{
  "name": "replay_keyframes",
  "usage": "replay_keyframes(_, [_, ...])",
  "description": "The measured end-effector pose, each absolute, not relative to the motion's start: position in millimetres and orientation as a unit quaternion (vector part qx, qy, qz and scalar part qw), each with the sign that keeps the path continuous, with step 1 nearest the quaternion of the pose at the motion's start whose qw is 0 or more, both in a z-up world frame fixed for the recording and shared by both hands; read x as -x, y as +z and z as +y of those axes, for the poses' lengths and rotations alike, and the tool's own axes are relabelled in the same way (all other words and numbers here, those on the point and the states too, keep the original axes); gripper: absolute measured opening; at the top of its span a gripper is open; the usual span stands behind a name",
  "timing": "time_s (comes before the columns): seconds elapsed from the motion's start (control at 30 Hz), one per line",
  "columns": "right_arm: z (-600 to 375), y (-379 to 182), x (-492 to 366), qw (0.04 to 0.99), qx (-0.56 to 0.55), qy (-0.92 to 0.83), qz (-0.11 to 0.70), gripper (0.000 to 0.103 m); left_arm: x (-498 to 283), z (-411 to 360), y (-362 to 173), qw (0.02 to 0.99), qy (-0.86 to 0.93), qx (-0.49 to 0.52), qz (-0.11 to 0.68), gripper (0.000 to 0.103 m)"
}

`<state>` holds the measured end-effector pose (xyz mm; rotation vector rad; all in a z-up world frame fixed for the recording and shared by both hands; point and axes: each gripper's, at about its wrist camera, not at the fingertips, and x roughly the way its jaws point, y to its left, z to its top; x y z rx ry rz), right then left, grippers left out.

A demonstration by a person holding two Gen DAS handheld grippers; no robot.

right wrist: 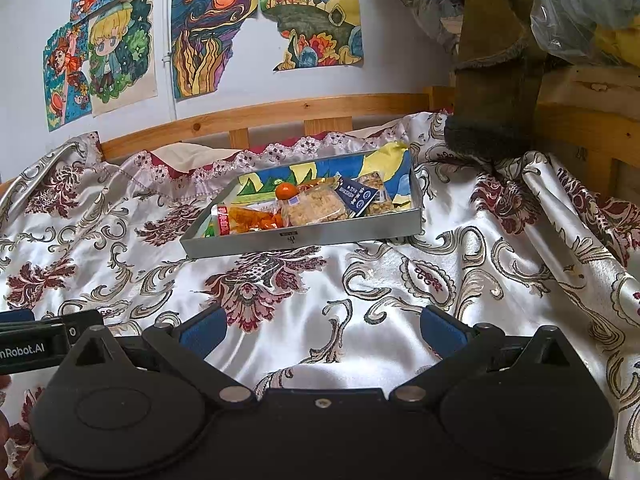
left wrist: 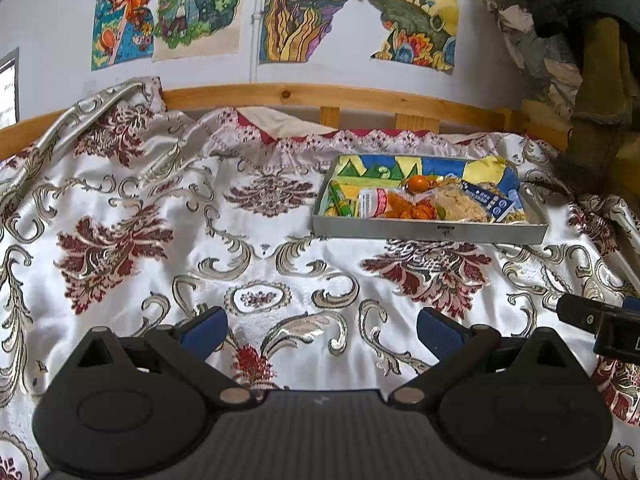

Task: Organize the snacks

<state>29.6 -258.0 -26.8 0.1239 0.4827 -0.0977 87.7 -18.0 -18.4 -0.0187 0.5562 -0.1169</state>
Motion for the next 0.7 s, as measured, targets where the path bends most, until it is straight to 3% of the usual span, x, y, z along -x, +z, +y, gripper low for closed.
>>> replay_keyframes(0.7, [-256.9,-29.7,-29.5,0.967,-0.060,-0.048,0.242,0.102,-91.2,-11.6,-21.3,0.958,-0.021,0.011,0.287,0.103])
